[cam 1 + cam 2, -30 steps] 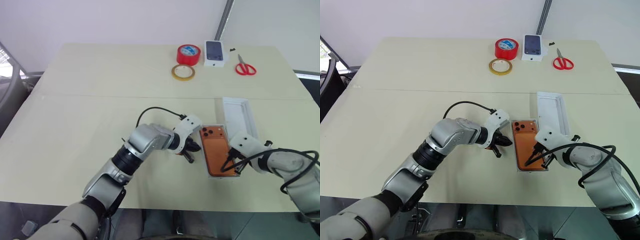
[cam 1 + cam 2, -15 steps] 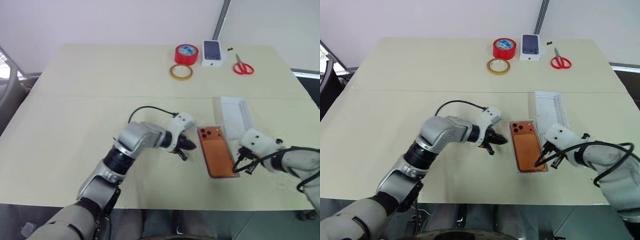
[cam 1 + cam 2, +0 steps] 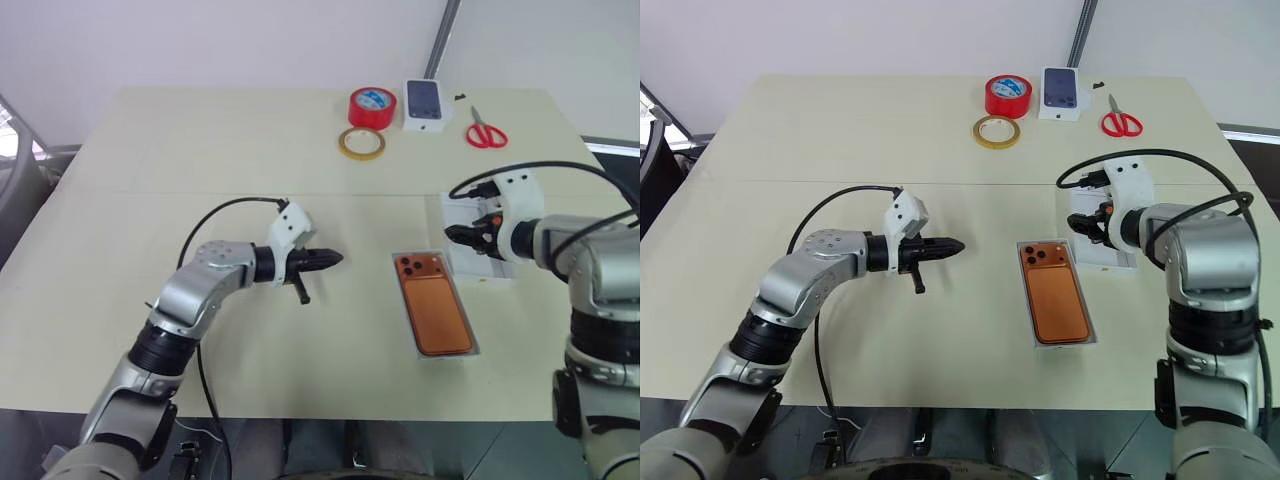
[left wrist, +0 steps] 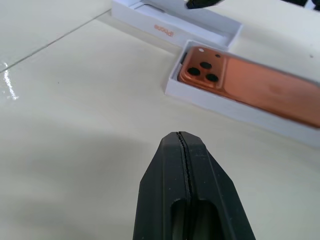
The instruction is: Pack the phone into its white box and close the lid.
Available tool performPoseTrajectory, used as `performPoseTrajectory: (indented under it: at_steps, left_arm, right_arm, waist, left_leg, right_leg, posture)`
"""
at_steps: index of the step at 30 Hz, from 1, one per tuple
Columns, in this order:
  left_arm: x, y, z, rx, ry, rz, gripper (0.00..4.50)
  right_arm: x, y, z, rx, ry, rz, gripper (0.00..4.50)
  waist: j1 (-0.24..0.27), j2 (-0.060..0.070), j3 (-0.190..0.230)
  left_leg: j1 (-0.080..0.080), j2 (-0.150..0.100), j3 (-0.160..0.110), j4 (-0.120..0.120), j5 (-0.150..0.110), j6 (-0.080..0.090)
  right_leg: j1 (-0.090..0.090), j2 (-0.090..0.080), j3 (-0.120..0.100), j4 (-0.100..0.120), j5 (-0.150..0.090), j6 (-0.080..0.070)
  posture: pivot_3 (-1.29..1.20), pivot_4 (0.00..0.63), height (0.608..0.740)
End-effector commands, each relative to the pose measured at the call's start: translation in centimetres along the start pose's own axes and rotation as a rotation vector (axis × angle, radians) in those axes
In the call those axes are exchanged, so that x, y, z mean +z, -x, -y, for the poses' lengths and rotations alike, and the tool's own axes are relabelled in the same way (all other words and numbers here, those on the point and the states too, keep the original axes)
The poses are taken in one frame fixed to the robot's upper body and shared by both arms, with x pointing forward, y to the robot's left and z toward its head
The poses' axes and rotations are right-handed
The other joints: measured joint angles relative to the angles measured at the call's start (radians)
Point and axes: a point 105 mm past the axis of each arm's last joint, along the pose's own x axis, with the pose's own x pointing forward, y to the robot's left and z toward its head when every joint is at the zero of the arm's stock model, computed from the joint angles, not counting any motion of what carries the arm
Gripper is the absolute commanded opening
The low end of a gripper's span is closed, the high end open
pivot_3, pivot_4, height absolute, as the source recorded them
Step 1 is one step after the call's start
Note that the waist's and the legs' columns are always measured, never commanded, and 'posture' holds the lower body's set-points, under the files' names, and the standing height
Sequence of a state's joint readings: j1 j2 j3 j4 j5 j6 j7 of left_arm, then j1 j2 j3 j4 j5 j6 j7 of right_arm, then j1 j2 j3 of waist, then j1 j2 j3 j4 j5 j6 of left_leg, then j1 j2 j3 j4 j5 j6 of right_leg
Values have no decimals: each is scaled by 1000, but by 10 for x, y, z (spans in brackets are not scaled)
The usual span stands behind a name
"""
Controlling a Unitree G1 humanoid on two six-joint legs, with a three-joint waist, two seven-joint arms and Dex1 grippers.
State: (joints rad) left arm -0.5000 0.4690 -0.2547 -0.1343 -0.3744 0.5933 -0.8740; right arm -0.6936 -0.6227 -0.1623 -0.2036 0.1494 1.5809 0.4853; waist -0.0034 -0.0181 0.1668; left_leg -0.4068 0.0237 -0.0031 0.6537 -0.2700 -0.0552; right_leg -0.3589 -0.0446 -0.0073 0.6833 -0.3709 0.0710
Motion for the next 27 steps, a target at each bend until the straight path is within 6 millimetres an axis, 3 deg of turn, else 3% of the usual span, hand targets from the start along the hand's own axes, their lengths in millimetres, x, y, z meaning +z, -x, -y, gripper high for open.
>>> performPoseTrajectory:
  at_steps: [1,10,21,27]
  left_arm:
    - [12,15,15,-82,-99,56,0]
    - [-6,23,19,-87,-109,6,0]
    - [-4,16,23,-86,-108,33,0]
    - [-4,16,21,-63,-112,39,0]
  right_arm:
    - [9,-4,9,-43,-82,-24,2880]
    - [16,-23,-11,17,-102,-93,2880]
    - [12,-49,-12,-40,-177,-215,2880]
    - [17,-50,-16,-31,-168,-227,182]
  waist:
    - [-6,0,0]
    - [-10,1,0]
    - [-11,1,0]
    - [-14,1,0]
  left_leg:
    - [0,0,0,0,0,0]
    - [0,0,0,-1,-2,5]
    - [0,0,1,-1,-3,6]
    - [0,1,1,-1,-3,6]
  right_leg:
    - [0,0,0,0,0,0]
    - [-1,0,0,1,0,0]
    - [-2,0,0,2,0,0]
    - [-2,1,0,2,0,0]
  posture:
    - [0,150,740]
    - [0,150,740]
    - [0,150,740]
    - [0,150,740]
